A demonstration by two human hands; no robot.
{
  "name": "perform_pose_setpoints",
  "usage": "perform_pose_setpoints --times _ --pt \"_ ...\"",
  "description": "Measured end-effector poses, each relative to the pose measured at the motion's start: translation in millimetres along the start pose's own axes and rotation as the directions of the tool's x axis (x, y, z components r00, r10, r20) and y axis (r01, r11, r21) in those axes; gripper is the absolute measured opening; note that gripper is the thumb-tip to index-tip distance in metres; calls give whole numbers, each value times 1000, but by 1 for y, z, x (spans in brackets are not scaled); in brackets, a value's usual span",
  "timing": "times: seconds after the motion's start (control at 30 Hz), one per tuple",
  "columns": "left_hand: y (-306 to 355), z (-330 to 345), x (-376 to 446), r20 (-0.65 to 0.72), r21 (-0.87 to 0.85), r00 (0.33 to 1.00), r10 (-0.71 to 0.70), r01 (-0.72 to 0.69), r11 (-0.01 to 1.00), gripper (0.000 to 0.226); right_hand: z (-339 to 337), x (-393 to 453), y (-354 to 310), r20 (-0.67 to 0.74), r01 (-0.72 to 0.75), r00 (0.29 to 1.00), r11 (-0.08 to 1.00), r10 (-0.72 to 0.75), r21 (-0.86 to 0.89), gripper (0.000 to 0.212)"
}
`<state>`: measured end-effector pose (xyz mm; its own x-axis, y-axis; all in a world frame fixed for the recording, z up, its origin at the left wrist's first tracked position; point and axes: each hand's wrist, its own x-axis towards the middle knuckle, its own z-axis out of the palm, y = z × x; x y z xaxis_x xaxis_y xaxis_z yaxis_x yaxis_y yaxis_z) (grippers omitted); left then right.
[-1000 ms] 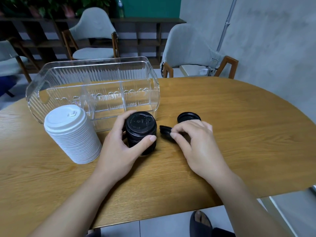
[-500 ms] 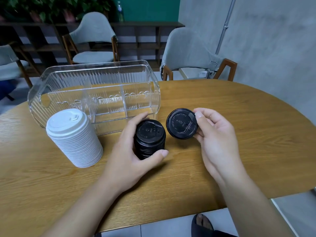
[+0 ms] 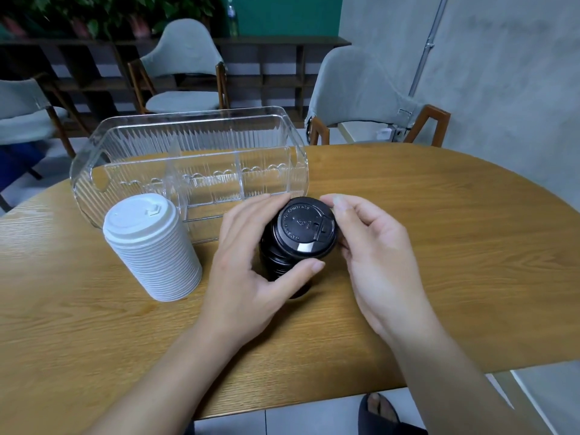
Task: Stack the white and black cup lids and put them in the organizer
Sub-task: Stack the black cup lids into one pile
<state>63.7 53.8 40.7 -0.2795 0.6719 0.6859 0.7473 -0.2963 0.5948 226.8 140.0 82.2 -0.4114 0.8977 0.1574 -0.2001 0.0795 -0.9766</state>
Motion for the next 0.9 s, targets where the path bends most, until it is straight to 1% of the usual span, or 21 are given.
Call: perform_pose_setpoints --times 0.1,0.17,0.23,0.3,0.37,0.43,0.47,0.53,0.6,0.63,0.7,0.83,0.9 --pt "-2 -4 -1 -31 5 999 -22 23 1000 79 -1 -4 0 61 168 985 961 -159 -221 25" --pt "-2 -5 -2 -51 6 998 -33 33 999 75 -2 -7 0 103 263 965 887 -242 -379 40" --pt "-3 -5 -2 -79 19 996 -33 35 999 68 -3 -10 -2 172 296 955 837 -243 -460 61" --pt "-3 -4 -2 -92 48 995 -38 43 998 65 -1 -12 -4 224 293 952 831 -208 -474 73" --pt "-3 -4 -2 -97 77 994 -47 54 996 65 0 -10 -1 235 297 950 833 -206 -467 74" --pt "-3 -4 -2 -81 77 995 -60 66 995 69 0 -8 1 208 284 956 832 -207 -476 70" --pt "-5 -4 -2 -48 59 995 -87 90 994 76 1 -7 2 188 271 961 829 -203 -490 68" --pt "-7 -5 -3 72 -3 980 -186 187 982 98 0 -3 2 152 229 973 827 -176 -513 65" --pt "-7 -3 -4 206 -75 931 -303 323 943 118 -2 0 4 141 191 980 839 -137 -509 60" --pt "-7 -2 -4 241 -90 908 -343 372 924 122 -2 2 6 146 176 982 846 -117 -503 59" --pt "-8 1 -4 251 -84 888 -384 416 906 118 -3 3 9 166 163 982 849 -90 -503 59" --pt "-10 4 -5 237 -117 892 -385 420 900 92 -2 2 8 228 171 972 839 -58 -517 62" --pt "-10 4 -5 241 -123 888 -393 429 895 88 -2 3 8 270 203 961 823 -63 -531 66"
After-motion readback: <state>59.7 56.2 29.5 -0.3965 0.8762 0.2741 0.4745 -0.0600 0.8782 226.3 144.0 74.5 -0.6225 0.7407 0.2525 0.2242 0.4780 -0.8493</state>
